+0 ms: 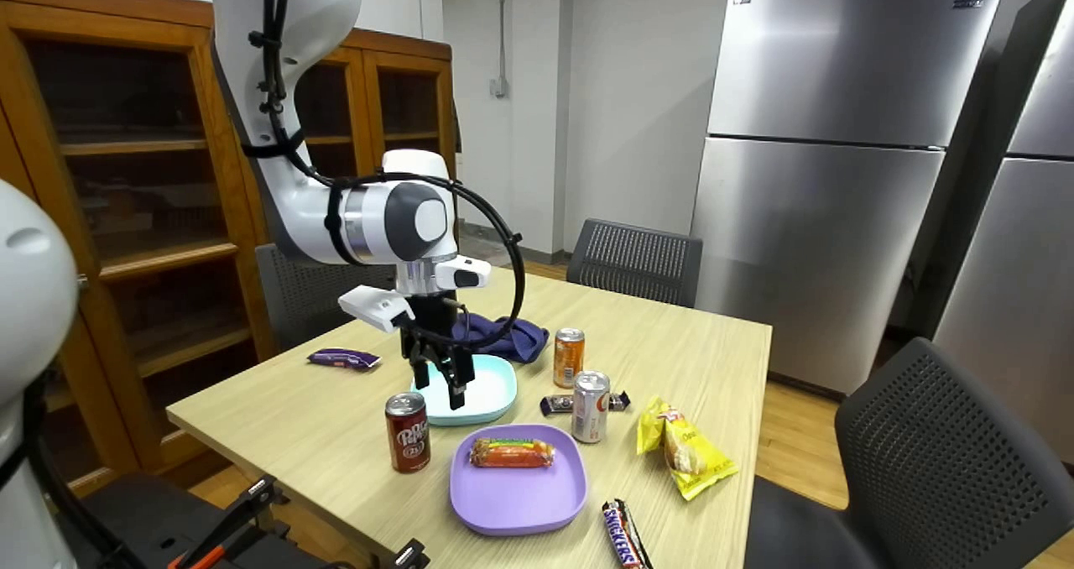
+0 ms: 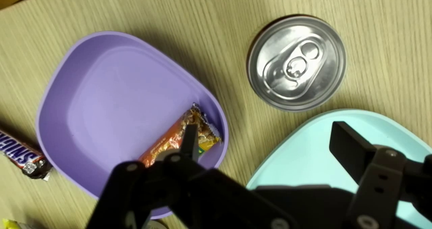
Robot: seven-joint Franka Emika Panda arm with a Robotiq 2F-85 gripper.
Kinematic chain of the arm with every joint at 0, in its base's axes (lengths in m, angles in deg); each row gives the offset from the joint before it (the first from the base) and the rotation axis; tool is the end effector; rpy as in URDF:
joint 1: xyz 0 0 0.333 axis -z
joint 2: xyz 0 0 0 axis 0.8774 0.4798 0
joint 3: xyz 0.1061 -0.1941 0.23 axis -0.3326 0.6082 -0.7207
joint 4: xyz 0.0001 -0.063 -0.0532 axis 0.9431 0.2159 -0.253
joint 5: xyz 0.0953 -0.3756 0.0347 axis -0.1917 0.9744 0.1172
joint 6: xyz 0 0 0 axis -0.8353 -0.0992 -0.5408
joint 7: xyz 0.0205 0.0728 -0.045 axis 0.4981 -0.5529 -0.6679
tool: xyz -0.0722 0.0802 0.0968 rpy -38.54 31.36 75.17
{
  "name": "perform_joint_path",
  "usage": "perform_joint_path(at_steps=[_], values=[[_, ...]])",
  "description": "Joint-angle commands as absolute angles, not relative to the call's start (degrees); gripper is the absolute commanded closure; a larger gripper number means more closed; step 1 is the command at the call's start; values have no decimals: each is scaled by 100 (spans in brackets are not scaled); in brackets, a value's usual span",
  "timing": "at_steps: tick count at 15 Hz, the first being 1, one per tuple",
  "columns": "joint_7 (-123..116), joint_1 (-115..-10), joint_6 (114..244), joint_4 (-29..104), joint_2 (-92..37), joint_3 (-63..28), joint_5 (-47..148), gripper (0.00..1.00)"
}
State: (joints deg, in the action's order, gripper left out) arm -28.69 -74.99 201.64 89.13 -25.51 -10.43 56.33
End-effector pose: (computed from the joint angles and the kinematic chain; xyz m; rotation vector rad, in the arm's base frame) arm 0.4456 0.0160 0.1214 2.9669 -0.4839 -0.0896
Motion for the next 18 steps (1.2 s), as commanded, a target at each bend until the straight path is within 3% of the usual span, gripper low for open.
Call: perform_joint_path(at_steps=[1, 18], values=[[-2892, -7436, 20148, 8902, -2553, -1096, 5671, 0], [-1669, -7191, 20979, 9567, -2810, -1682, 5422, 0]])
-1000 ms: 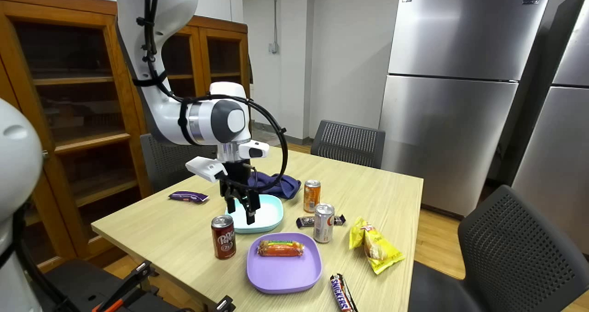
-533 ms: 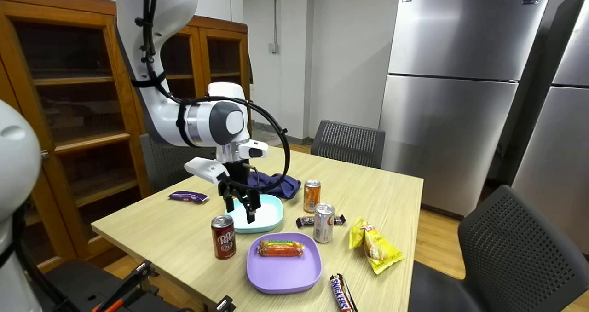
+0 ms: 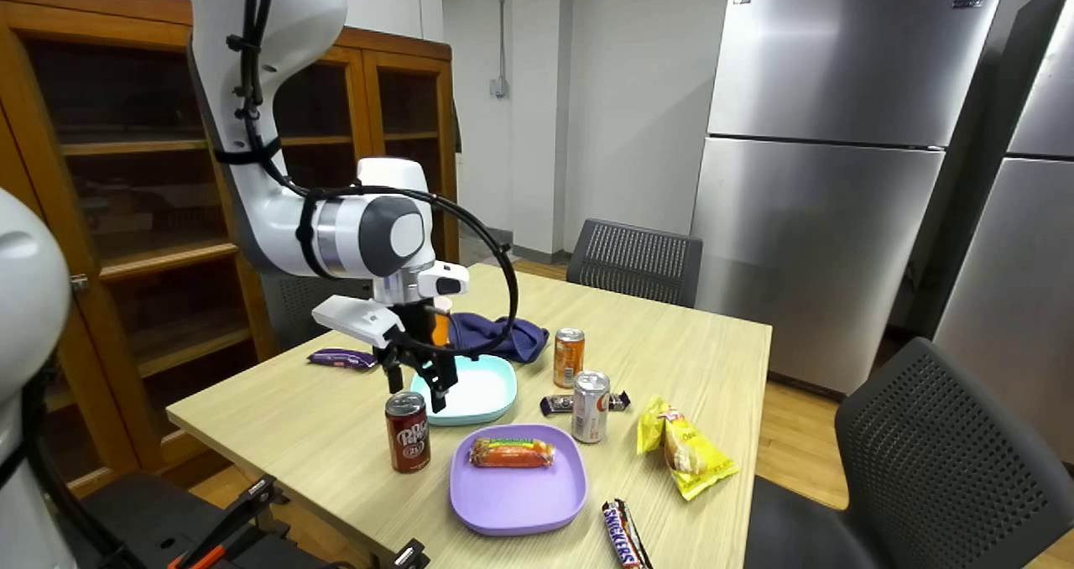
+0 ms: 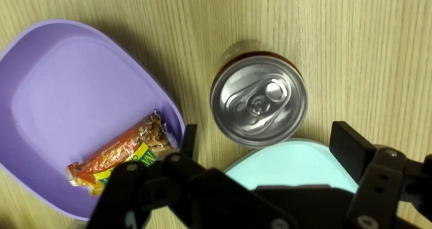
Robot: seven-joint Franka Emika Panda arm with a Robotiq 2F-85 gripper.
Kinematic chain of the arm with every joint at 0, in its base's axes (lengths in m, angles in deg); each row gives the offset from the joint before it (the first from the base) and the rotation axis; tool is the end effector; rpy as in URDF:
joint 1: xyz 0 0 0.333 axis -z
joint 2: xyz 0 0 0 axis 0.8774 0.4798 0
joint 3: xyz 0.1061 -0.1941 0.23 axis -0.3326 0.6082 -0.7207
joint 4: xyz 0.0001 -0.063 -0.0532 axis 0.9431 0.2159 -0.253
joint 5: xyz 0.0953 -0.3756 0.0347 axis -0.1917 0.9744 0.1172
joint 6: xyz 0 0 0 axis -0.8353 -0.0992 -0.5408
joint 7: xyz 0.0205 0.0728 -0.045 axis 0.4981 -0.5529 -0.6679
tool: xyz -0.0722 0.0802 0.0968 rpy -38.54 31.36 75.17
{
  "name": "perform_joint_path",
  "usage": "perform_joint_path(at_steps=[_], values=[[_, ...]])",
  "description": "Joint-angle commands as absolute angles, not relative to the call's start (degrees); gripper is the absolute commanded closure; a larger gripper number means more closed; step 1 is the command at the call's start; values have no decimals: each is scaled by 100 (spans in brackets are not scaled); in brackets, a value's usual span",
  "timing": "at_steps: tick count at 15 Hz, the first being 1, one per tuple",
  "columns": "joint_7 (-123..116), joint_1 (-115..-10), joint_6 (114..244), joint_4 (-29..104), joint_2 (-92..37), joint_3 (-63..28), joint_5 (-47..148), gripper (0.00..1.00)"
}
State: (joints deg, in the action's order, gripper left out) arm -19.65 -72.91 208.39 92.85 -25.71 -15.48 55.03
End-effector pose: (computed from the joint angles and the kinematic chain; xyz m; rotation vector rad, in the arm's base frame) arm 0.4291 0.0431 0.1133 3.0618 -0.2055 -0.0375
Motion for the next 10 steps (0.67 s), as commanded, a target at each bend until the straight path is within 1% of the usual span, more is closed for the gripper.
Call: perform_joint_path(at_steps=[1, 10], values=[[-1624, -7185, 21004, 9628, -2833, -1692, 5425, 0], [-1404, -7170, 21182, 9880, -2931, -1674, 5428, 0]])
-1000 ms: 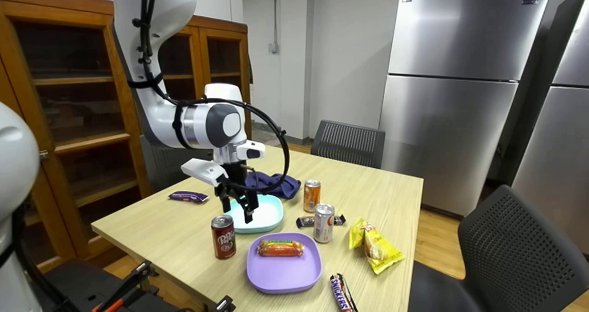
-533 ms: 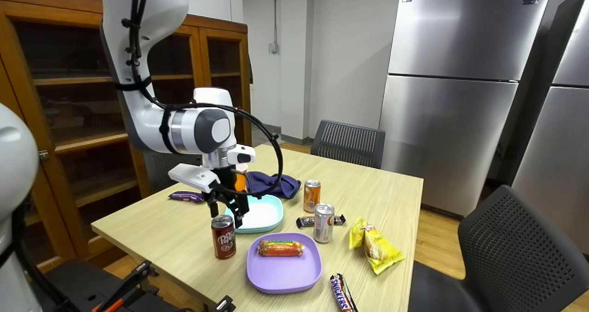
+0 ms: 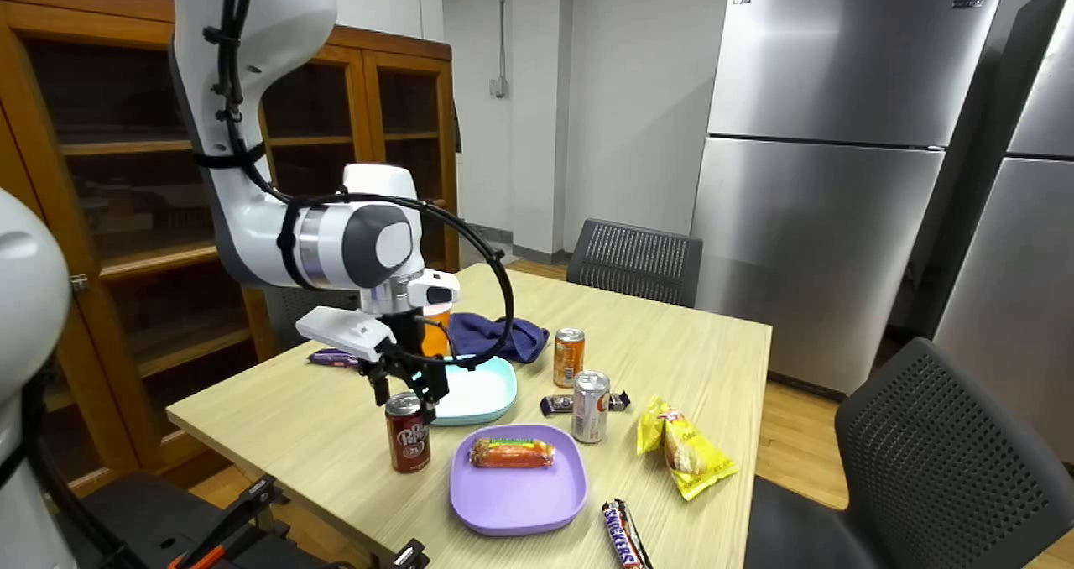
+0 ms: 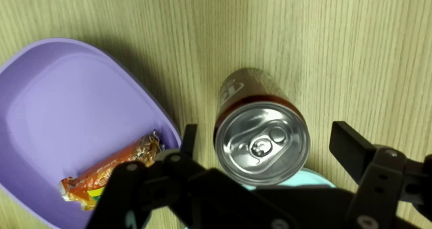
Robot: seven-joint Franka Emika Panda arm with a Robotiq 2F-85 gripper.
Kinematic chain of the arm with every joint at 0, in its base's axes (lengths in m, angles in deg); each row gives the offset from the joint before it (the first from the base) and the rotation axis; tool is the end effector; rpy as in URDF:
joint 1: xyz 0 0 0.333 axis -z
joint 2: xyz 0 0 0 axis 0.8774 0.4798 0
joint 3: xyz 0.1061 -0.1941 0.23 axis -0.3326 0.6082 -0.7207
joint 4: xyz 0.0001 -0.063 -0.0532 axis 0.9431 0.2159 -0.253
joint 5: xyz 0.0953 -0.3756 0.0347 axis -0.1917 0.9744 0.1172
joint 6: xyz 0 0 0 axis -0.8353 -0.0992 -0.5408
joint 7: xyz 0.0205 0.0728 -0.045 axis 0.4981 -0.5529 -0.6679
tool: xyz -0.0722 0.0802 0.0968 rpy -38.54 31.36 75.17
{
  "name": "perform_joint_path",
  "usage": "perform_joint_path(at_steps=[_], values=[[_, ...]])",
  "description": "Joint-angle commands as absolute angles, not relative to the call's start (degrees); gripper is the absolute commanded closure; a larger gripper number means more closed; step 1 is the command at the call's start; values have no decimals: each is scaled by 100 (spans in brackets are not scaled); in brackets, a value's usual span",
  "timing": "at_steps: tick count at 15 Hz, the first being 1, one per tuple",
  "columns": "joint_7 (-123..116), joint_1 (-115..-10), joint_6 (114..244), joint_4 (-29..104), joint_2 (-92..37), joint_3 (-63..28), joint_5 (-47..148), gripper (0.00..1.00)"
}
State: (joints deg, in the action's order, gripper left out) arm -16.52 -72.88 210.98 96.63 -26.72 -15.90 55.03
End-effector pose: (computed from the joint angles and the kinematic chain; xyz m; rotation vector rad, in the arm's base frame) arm 0.4062 0.0449 0.1081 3.0759 -0.1108 -0.0482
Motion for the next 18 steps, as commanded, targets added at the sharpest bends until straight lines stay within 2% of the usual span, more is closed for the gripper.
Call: perform_joint_path(at_steps=[1, 3, 4, 9, 10, 18], values=[[-1387, -7174, 21189, 9890, -2940, -1666, 5438, 0], [-1380, -7180, 21197, 9907, -2954, -1644, 5453, 0], [-1369, -7171, 21204, 9917, -2963, -1646, 5449, 18], [-1330, -7150, 21257, 9979, -2994, -1632, 5455, 58], [-1332, -7148, 21271, 9990, -3003, -1628, 5453, 62], [-1282, -7095, 21273, 10096, -3212, -1712, 5342, 62]])
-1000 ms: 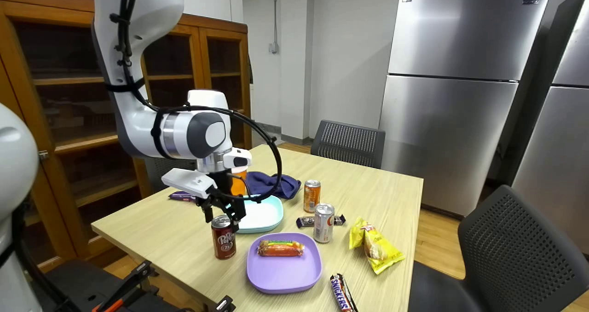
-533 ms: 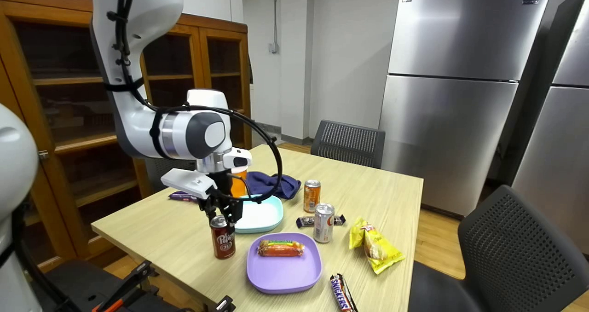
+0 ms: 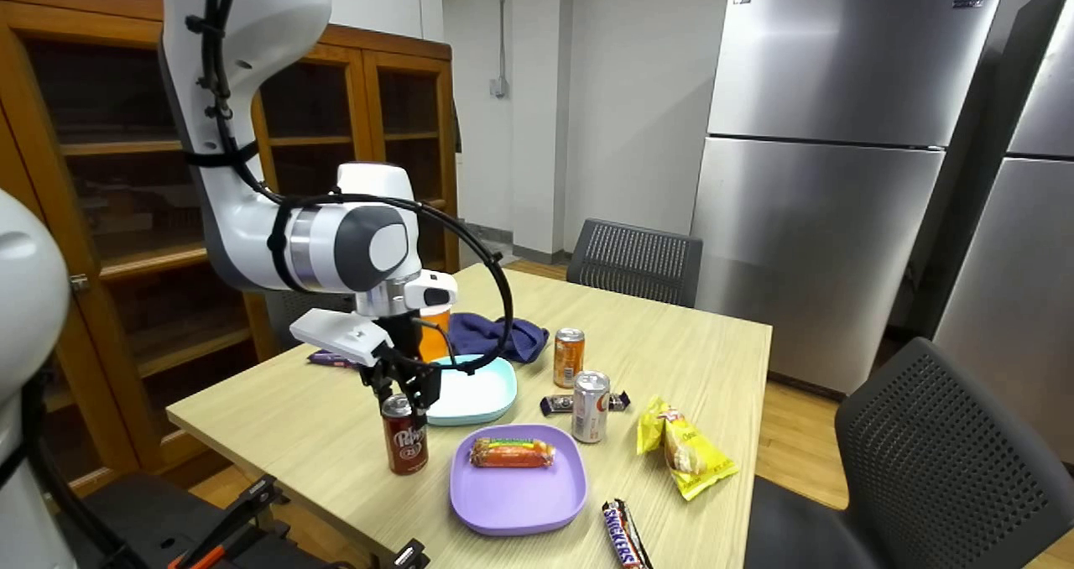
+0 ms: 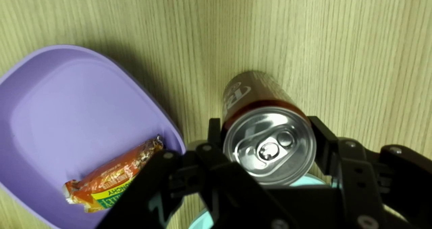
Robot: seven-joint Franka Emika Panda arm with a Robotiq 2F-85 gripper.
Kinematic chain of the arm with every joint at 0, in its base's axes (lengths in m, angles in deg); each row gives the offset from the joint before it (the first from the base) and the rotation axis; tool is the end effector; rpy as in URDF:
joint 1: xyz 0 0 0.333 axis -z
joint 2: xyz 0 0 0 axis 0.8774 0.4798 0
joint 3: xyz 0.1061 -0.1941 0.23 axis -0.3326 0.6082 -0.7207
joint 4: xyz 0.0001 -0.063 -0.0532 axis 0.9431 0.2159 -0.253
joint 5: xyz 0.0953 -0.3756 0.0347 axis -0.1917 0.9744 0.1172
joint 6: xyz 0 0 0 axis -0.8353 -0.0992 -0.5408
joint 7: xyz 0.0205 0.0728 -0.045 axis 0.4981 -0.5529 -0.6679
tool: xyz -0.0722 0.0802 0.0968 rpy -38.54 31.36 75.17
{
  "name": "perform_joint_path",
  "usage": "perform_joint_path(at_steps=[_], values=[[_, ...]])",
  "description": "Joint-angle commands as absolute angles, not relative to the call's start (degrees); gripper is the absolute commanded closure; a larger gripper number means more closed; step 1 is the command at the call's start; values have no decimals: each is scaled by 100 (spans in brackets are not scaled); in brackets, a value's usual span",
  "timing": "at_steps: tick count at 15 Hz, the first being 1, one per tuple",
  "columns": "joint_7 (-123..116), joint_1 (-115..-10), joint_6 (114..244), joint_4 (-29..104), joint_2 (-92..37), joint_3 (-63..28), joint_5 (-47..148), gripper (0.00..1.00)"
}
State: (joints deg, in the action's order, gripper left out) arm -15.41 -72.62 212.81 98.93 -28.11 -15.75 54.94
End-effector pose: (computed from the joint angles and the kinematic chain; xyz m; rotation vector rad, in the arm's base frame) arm 0.3963 0.0417 0.1111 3.0850 -0.0942 -0.0267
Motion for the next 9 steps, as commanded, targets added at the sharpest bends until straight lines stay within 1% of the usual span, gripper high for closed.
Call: perform_joint_path(at_steps=[1, 4, 9], values=[[-1284, -7105, 21260, 10091, -3272, -1715, 5344, 62], [-1261, -7057, 21229, 10009, -3393, -1756, 5300, 62], [-907, -6718, 21073, 9662, -3473, -2135, 4659, 62]])
